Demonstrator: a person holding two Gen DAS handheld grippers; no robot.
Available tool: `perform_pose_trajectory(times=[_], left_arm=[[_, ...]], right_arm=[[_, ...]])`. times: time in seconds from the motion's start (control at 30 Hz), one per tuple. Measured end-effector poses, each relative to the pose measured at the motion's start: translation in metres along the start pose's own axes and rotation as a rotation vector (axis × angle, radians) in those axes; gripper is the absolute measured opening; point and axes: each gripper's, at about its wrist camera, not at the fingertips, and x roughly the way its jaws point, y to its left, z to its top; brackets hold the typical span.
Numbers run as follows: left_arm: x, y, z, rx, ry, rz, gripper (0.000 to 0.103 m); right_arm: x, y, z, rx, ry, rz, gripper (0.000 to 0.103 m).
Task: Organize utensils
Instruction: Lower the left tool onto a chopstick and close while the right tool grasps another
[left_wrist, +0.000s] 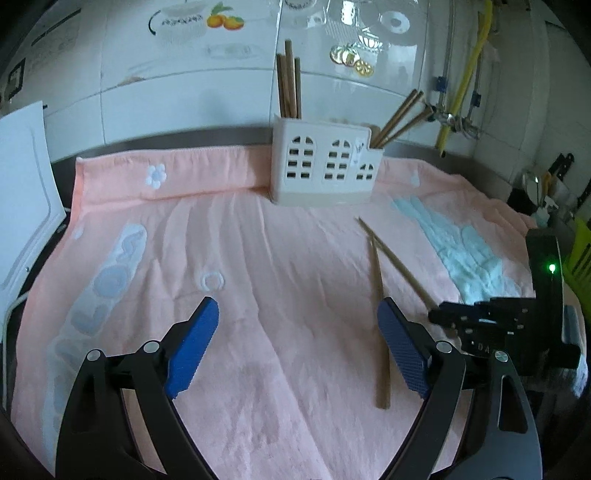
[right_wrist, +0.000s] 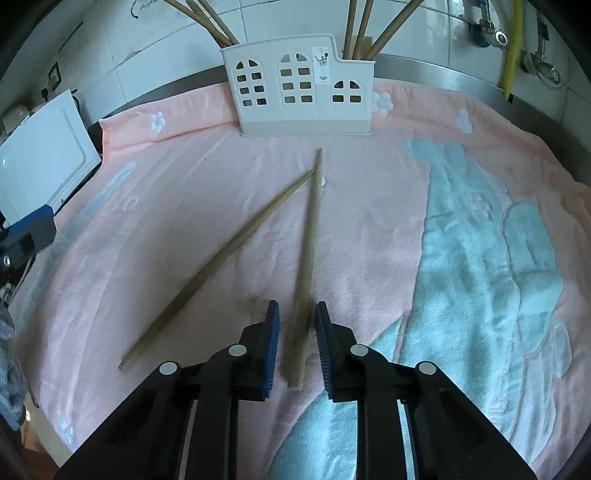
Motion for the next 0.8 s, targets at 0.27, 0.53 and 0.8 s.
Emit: perform_pose_trajectory(times=[0.27,0.53,0.8], left_arm=[[0.008,-0.009,-0.014,0.013,0.041,-0.026,0.087],[0.018,-0.034,-0.03,0.07,0.096,-0.092,0.085],[0.033,-0.049,-0.036,0.072,0.15,-0.158,0.06]], right_arm=[[0.004,0.003,0.0,-0.034,-0.005,-0.042,0.011],[-0.001,-0.001,-0.002,-0.023,-0.019,-0.04,0.008],[-0.032,-0.01,-0.001,-0.001,-0.092,-0.036,0.007]])
